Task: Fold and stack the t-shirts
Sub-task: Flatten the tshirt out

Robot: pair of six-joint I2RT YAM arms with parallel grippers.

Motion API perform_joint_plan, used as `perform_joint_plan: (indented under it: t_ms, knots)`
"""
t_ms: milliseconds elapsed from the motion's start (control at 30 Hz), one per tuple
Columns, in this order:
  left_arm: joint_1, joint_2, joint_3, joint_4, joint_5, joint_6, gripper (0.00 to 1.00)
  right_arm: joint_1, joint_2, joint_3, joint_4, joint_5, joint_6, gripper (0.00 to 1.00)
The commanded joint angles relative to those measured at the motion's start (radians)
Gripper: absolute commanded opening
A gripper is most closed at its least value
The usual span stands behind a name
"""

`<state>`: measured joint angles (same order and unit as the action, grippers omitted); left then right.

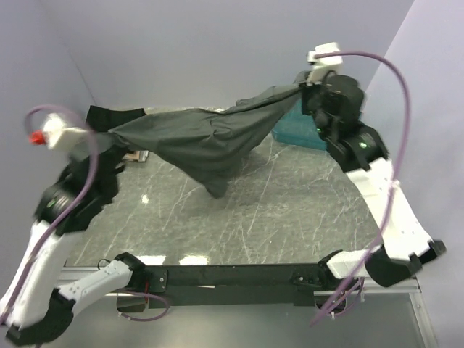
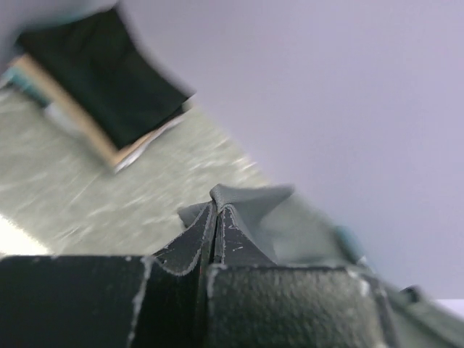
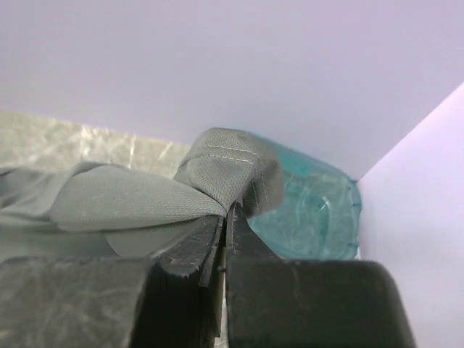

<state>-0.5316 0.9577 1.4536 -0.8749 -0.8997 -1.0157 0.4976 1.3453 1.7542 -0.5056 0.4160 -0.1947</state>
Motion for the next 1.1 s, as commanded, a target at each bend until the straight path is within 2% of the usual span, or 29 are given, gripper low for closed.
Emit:
perform_joint_plan:
  t_ms: [0, 67, 233, 467, 600, 733, 833, 900, 967, 1067]
  knots:
    - [0.004, -0.114, 0.051, 0.214, 0.016, 0.172, 0.01, 0.002, -0.124, 0.099, -0.028, -0.009, 0.006, 0.0]
    - [0.004, -0.158, 0.086, 0.24, 0.037, 0.213, 0.01, 0.002, -0.187, 0.126, -0.042, -0.073, 0.009, 0.0]
    - [0.004, -0.197, 0.21, 0.298, 0.226, 0.324, 0.01, 0.004, -0.287, 0.195, -0.108, -0.164, 0.026, 0.0]
    - [0.005, -0.234, 0.321, 0.339, 0.436, 0.344, 0.01, 0.004, -0.432, 0.249, -0.155, -0.334, 0.067, 0.0]
    - [0.01, -0.235, 0.338, 0.349, 0.469, 0.345, 0.01, 0.002, -0.465, 0.255, -0.165, -0.381, 0.069, 0.0]
    - [0.012, -0.197, 0.294, 0.352, 0.418, 0.348, 0.01, 0.002, -0.443, 0.22, -0.14, -0.318, 0.057, 0.0]
    - [0.01, -0.156, 0.2, 0.36, 0.288, 0.335, 0.01, 0.004, -0.39, 0.133, -0.099, -0.251, 0.043, 0.0]
    - [0.012, -0.125, 0.141, 0.326, 0.112, 0.301, 0.01, 0.001, -0.319, 0.087, -0.059, -0.159, 0.04, 0.0]
    - [0.013, -0.038, 0.004, 0.242, -0.049, 0.173, 0.01, -0.004, -0.234, -0.007, -0.001, -0.029, 0.051, 0.0]
    - [0.045, 0.038, -0.122, 0.18, -0.047, 0.071, 0.01, -0.056, -0.102, -0.148, 0.067, -0.015, 0.09, 0.0]
